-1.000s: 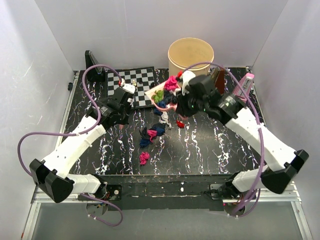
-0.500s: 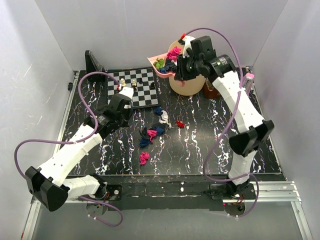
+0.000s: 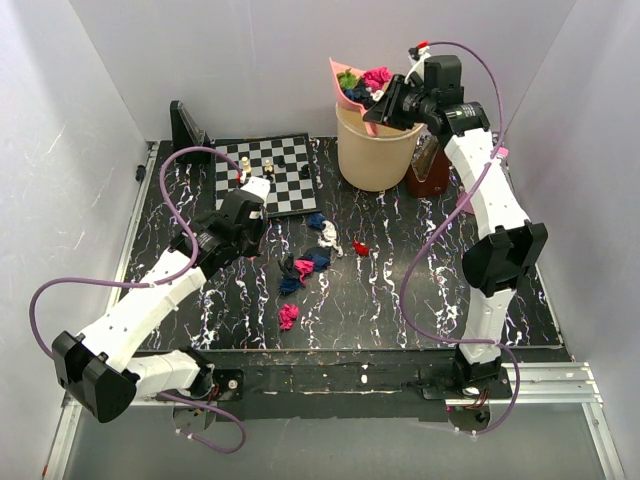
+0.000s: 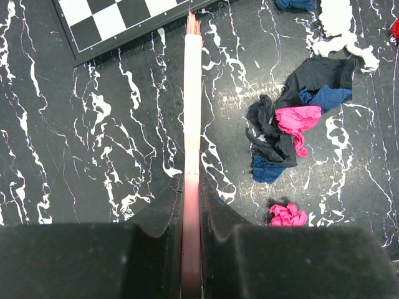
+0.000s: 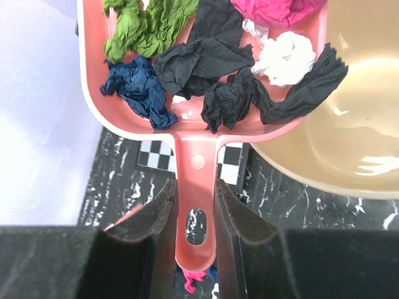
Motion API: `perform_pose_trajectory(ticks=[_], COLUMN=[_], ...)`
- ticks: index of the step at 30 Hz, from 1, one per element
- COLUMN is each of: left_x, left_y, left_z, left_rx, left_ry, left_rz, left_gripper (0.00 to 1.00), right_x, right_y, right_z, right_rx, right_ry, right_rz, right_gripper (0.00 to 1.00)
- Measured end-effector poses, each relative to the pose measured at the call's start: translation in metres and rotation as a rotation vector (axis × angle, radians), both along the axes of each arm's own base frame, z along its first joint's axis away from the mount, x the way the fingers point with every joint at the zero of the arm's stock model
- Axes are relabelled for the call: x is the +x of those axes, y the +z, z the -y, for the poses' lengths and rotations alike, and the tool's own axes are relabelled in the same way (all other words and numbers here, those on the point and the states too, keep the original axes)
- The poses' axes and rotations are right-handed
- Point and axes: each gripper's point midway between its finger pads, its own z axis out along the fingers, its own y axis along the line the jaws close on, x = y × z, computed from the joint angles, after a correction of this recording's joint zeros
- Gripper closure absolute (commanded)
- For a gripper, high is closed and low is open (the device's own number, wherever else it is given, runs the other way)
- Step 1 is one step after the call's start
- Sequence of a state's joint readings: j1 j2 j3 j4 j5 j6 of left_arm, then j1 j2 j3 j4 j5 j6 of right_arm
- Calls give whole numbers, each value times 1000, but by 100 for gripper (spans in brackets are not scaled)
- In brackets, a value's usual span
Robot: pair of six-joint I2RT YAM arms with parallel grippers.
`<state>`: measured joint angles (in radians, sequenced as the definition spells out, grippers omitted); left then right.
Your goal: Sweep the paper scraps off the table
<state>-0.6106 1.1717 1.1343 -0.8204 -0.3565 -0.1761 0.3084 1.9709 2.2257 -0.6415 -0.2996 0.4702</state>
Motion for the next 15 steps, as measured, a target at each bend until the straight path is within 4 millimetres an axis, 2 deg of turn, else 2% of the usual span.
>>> perform_pose_trajectory(ticks=[5,11,15], left_x=[-1,-1,-2], left_y=[-5,-2,-3], left_z=[0,0,-1], left_rx=[3,-4,-6], left_ry=[-2,-2,-2], left_rz=[-8,4,7], left_gripper=[100,100,100], right_x=[17,22,25], right_y=[5,-31,-42], right_z=[-1,-12,-14], right_rx=[179,376,515], right_ry=[-5,22,29], right_rz=[-18,-149,-185], right_gripper=[99,99,99])
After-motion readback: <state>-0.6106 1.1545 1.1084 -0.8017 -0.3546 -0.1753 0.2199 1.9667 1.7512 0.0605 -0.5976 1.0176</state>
